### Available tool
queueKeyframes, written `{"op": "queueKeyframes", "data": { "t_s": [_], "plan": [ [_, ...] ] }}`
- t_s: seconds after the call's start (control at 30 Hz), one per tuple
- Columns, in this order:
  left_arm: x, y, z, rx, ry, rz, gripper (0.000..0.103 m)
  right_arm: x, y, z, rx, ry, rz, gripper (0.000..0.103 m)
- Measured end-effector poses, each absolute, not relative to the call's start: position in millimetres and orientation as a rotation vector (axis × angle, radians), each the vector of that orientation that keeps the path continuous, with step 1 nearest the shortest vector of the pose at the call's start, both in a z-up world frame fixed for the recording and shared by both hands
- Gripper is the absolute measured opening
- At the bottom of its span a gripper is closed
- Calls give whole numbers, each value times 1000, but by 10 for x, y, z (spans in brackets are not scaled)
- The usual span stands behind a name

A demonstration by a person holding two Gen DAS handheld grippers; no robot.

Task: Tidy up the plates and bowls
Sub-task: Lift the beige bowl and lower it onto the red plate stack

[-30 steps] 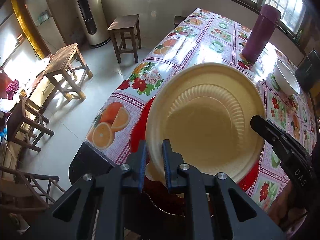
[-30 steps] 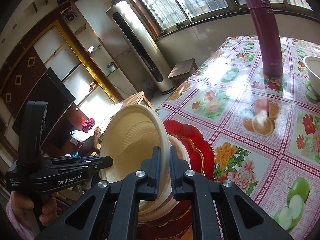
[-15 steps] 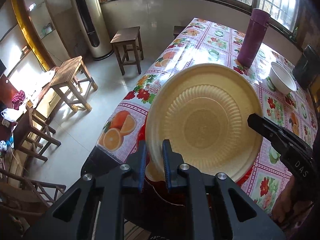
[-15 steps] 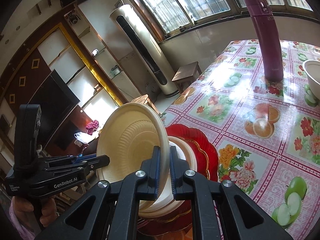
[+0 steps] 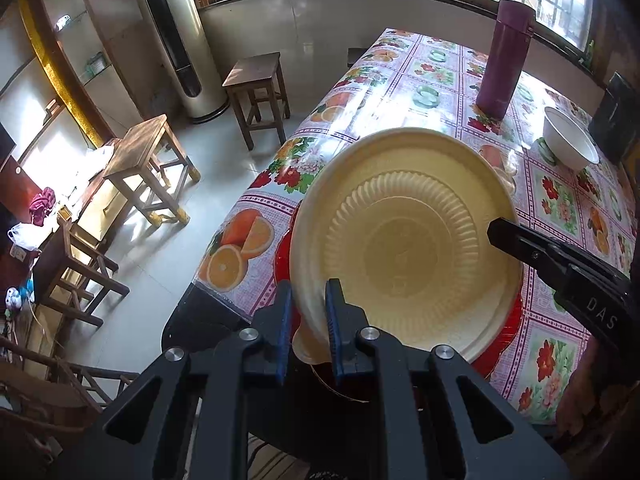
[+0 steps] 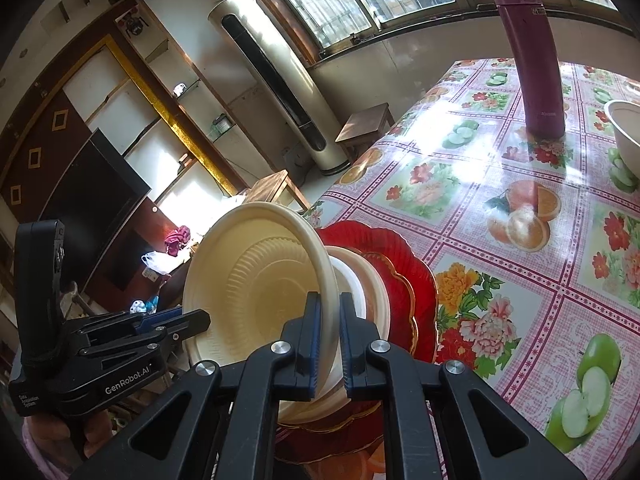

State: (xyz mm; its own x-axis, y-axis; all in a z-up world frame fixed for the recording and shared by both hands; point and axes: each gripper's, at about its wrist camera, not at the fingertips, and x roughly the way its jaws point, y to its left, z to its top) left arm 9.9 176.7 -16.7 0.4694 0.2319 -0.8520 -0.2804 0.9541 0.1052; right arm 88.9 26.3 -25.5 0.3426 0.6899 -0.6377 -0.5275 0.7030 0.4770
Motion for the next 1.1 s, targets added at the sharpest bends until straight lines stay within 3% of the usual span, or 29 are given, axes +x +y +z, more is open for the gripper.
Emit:
{"op": "queueKeyframes", "data": {
  "t_s": [0.5, 0.6, 0.67, 0.97, 1.03, 1.1],
  "plan": [
    [74, 1693, -174, 16, 1000, 343, 15, 935, 250, -356, 209, 961, 774, 13],
    [75, 1704, -174, 1, 998, 358, 31, 972, 203, -366, 241, 981, 774, 19],
    [53, 1726, -157, -4, 981, 370, 50, 1006, 144, -359, 269, 976, 763, 25],
    [46, 1743, -101, 16, 950, 398, 53, 950, 108, -280, 275, 897, 759, 25],
    [59, 1817, -19, 11, 925, 425, 53, 931, 98, -254, 252, 844, 724, 39],
    [107, 1891, 107, 28, 875, 463, 53, 949, 68, -273, 246, 828, 696, 43]
  ]
}}
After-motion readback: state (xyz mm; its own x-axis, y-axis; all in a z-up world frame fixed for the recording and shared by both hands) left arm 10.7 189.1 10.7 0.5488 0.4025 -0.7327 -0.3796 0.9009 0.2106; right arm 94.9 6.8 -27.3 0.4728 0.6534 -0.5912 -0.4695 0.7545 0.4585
